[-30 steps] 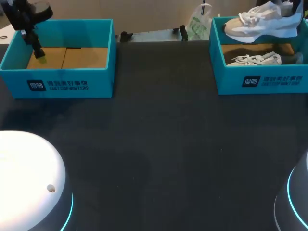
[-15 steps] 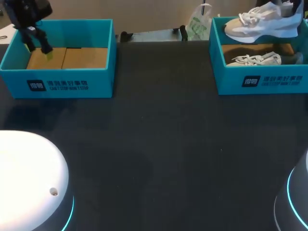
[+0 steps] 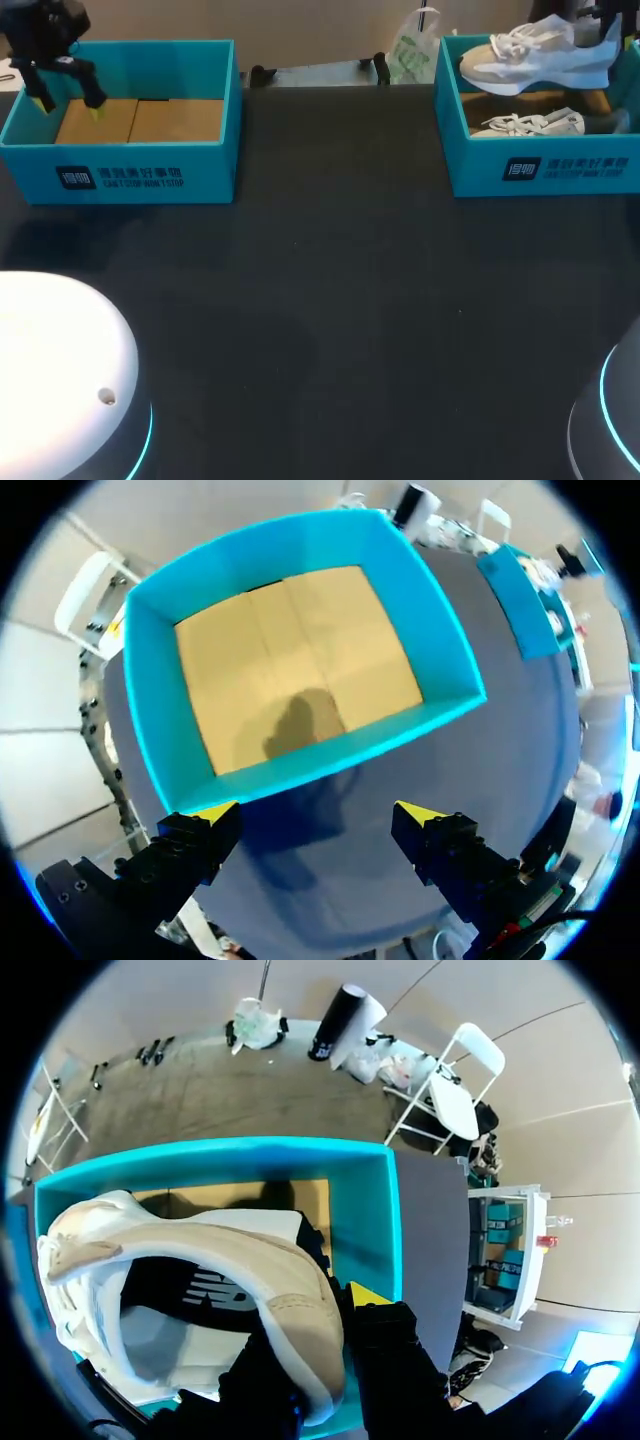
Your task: Take the shoe out of the shoebox, open the shoe tongue, remove and reinsert the insole, then place the shoe into the shoebox
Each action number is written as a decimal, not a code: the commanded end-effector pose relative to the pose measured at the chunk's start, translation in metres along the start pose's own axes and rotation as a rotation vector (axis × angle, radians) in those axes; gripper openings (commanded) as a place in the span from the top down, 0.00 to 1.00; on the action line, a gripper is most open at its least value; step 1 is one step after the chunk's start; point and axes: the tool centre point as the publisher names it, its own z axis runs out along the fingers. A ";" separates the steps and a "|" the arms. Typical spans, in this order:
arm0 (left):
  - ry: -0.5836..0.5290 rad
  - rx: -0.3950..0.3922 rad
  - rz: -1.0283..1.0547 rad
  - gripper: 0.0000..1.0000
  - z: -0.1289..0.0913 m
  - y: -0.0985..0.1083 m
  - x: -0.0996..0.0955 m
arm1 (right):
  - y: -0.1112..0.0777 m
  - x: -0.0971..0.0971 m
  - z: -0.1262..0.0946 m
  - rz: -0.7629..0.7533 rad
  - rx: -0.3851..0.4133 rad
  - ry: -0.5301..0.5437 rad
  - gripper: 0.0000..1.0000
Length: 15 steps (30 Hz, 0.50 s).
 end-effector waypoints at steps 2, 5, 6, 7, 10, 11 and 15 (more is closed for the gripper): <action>-0.013 0.048 -0.029 0.00 0.000 0.015 -0.001 | 0.011 -0.001 0.006 0.007 0.015 0.006 1.00; -0.013 0.048 -0.029 0.00 0.000 0.015 -0.001 | 0.012 -0.002 0.006 0.011 0.016 0.005 1.00; -0.013 0.048 -0.029 0.00 0.000 0.015 -0.001 | 0.013 -0.003 0.007 0.014 0.016 0.004 1.00; -0.013 0.048 -0.029 0.00 0.000 0.015 -0.001 | 0.013 -0.003 0.007 0.016 0.015 0.005 1.00; -0.013 0.048 -0.029 0.00 0.000 0.015 -0.001 | 0.013 -0.007 0.006 0.023 0.009 0.000 1.00; -0.013 0.048 -0.029 0.00 0.000 0.015 -0.001 | 0.013 -0.009 0.005 0.026 0.008 -0.001 1.00; -0.013 0.048 -0.029 0.00 0.000 0.015 -0.001 | 0.011 -0.018 0.007 0.038 0.010 0.005 1.00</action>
